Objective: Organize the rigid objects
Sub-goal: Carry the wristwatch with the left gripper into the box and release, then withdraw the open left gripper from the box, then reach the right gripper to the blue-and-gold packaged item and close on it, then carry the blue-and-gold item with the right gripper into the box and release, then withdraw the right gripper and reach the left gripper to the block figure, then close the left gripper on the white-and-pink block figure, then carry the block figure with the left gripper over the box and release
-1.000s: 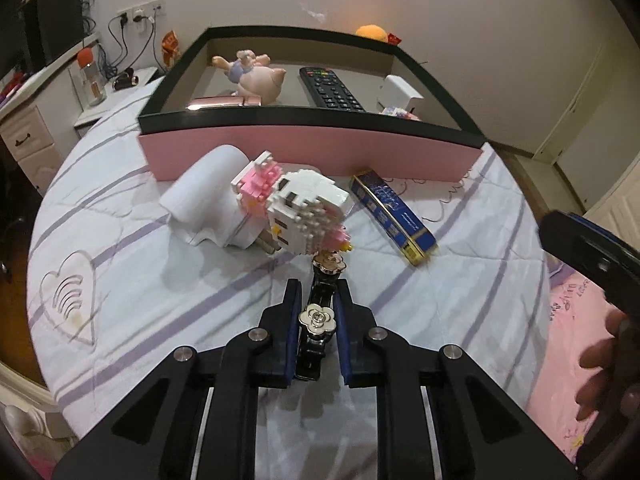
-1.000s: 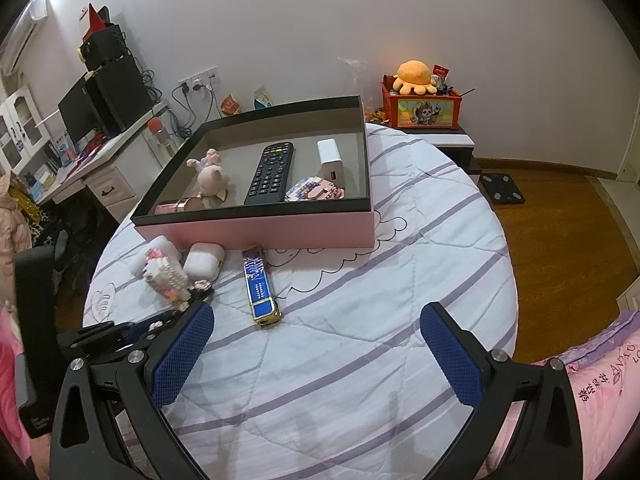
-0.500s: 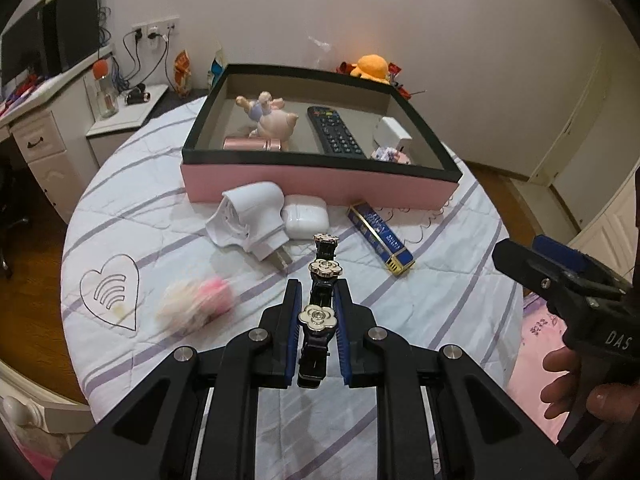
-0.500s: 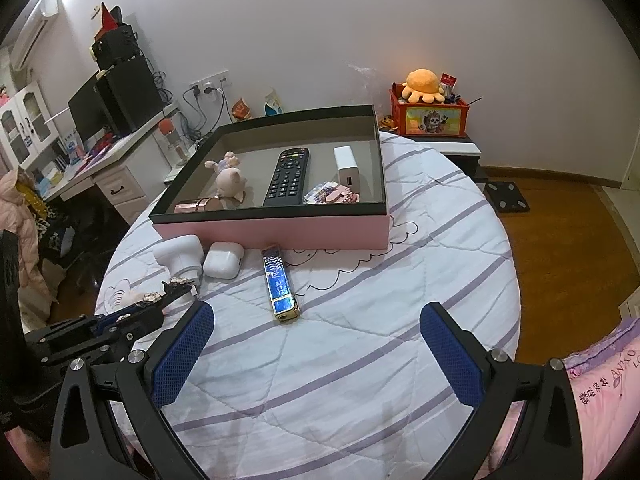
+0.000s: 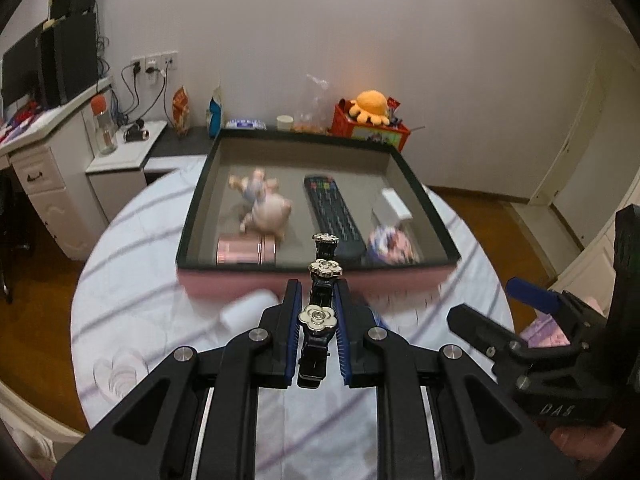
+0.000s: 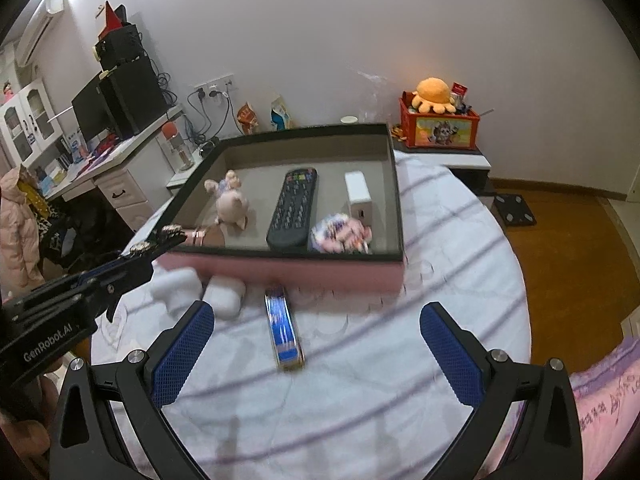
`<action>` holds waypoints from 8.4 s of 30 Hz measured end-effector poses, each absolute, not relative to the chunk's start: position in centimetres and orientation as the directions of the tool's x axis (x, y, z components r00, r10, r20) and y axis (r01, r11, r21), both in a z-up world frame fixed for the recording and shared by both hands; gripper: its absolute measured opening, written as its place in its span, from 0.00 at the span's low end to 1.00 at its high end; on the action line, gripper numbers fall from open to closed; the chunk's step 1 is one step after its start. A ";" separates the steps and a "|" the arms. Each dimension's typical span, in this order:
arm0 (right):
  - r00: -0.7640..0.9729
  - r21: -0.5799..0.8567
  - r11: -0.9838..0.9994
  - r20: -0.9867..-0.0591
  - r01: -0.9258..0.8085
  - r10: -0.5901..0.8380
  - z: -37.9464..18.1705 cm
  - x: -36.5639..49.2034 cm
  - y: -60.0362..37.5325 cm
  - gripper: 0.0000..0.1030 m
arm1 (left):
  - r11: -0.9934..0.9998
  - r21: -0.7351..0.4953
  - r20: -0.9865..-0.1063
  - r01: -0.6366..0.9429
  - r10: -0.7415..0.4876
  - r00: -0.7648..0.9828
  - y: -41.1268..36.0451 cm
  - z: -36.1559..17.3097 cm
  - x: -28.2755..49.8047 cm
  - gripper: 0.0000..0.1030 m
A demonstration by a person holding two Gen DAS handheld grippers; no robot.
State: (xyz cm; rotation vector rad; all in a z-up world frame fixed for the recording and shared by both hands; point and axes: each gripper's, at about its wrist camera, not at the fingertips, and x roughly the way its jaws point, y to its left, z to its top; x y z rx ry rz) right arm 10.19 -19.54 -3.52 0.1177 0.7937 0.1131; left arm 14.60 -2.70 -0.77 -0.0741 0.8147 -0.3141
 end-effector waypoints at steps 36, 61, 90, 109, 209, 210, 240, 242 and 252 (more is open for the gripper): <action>0.710 0.158 0.987 -0.695 0.000 0.112 -2.8 14.5 -22.0 1.00 | 0.977 -0.149 -0.740 0.152 -0.212 0.639 -4.6 -3.3 22.2 1.00; 0.705 0.125 0.991 -0.699 -0.043 0.119 -2.9 7.2 -18.7 1.00 | 0.994 -0.090 -0.722 0.064 -0.110 0.683 2.9 -1.8 9.7 1.00; 0.554 0.026 0.993 -0.828 -0.115 0.086 -11.1 13.9 -15.7 0.91 | 0.993 -0.114 -0.789 0.010 -0.096 0.607 4.8 -6.1 12.3 1.00; 0.561 0.029 0.982 -0.817 -0.185 0.130 -11.4 13.3 -15.1 0.20 | 0.992 -0.123 -0.795 0.012 -0.106 0.597 4.6 -6.7 13.1 1.00; 0.677 0.122 0.992 -0.729 -0.016 0.100 -5.6 8.5 -19.1 0.83 | 0.995 -0.061 -0.854 0.078 -0.092 0.513 3.4 -11.8 10.3 0.97; 0.676 0.120 0.993 -0.730 -0.016 0.099 -5.6 8.5 -19.0 0.83 | 0.995 -0.054 -0.854 0.080 -0.088 0.512 3.4 -12.0 10.4 0.96; 0.682 0.130 0.991 -0.722 -0.026 0.113 -5.2 9.5 -19.3 0.83 | 0.987 -0.098 -0.803 0.125 -0.153 0.575 2.4 -6.8 11.6 0.59; 0.686 0.131 0.991 -0.718 -0.030 0.116 -4.9 10.0 -19.3 0.83 | 0.986 -0.100 -0.791 0.136 -0.162 0.591 1.7 -5.8 12.5 0.59; 0.705 0.142 0.989 -0.695 -0.052 0.137 -3.7 14.6 -20.2 0.83 | 0.978 -0.090 -0.750 0.191 -0.193 0.633 -2.1 -2.7 19.2 0.59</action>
